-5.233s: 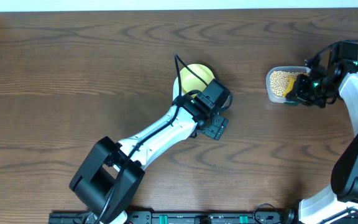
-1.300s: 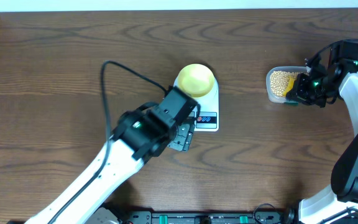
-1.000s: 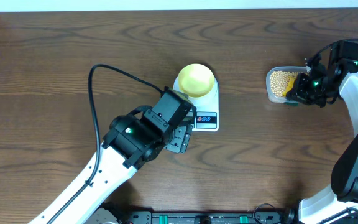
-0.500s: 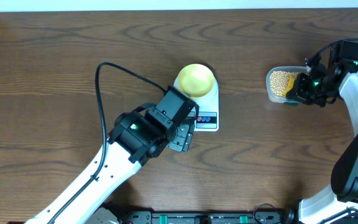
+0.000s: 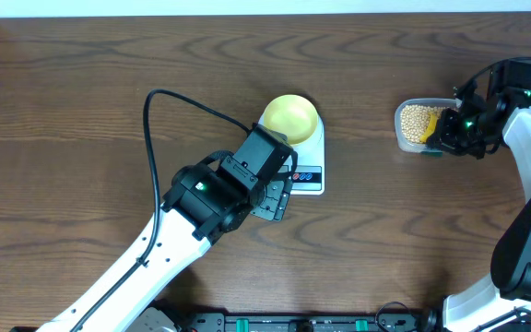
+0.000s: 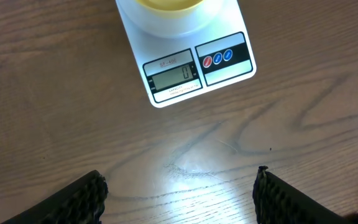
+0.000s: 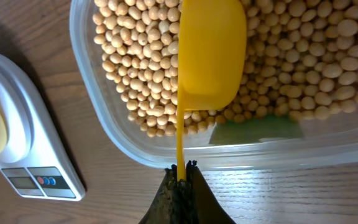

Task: Scoop item into bowl and weigh 50g on scale
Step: 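Scoop soybeans from the tub with the right gripper's yellow scoop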

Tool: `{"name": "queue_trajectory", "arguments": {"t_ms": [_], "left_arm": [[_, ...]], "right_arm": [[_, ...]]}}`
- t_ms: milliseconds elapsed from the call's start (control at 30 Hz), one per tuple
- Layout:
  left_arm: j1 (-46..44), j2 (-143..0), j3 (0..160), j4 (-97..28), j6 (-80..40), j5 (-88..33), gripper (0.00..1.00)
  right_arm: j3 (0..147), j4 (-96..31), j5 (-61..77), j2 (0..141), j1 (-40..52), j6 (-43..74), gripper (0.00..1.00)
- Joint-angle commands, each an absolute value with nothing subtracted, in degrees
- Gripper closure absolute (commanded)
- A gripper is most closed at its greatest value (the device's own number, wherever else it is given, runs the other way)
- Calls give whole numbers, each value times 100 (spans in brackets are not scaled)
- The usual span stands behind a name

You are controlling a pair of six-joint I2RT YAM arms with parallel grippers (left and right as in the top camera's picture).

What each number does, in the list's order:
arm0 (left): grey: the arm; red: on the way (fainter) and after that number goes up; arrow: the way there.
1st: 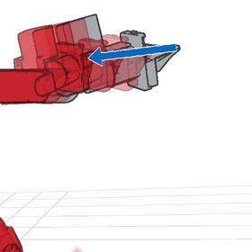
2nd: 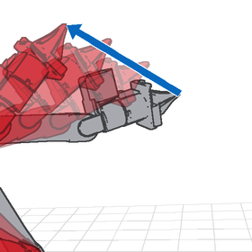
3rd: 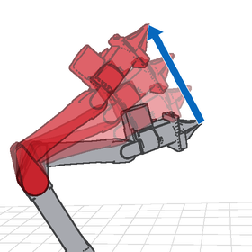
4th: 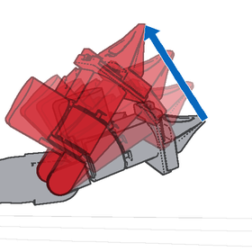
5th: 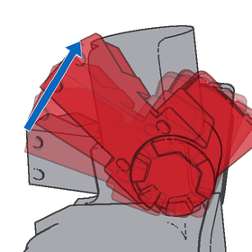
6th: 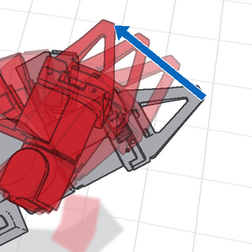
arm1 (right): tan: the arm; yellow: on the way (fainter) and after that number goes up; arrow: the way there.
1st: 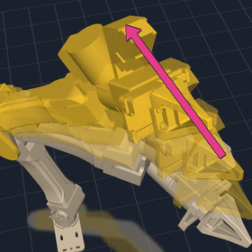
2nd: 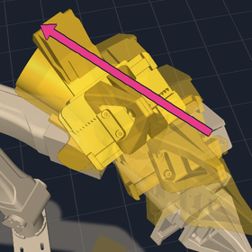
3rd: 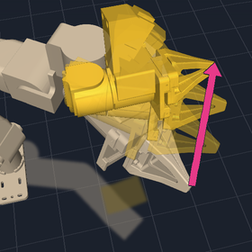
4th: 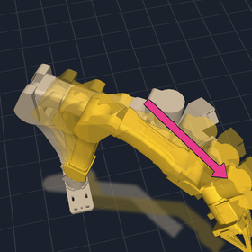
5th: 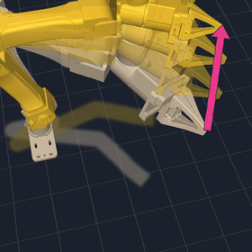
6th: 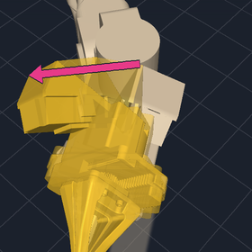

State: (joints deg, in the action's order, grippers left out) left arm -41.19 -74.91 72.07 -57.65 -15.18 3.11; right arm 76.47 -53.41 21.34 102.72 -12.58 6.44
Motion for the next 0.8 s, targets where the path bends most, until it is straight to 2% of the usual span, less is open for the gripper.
{"name": "queue_trajectory", "arguments": {"t_ms": [0, 767], "left_arm": [[-4106, -7505, 7321, -5769, -1470, 305, 22], [-4106, -7507, 7319, -5778, -1470, 305, 22]], "right_arm": [[7802, -5262, 1892, 10243, -1280, 548, 99], [7800, -5719, 3033, 10243, -1470, 541, 99]]}}
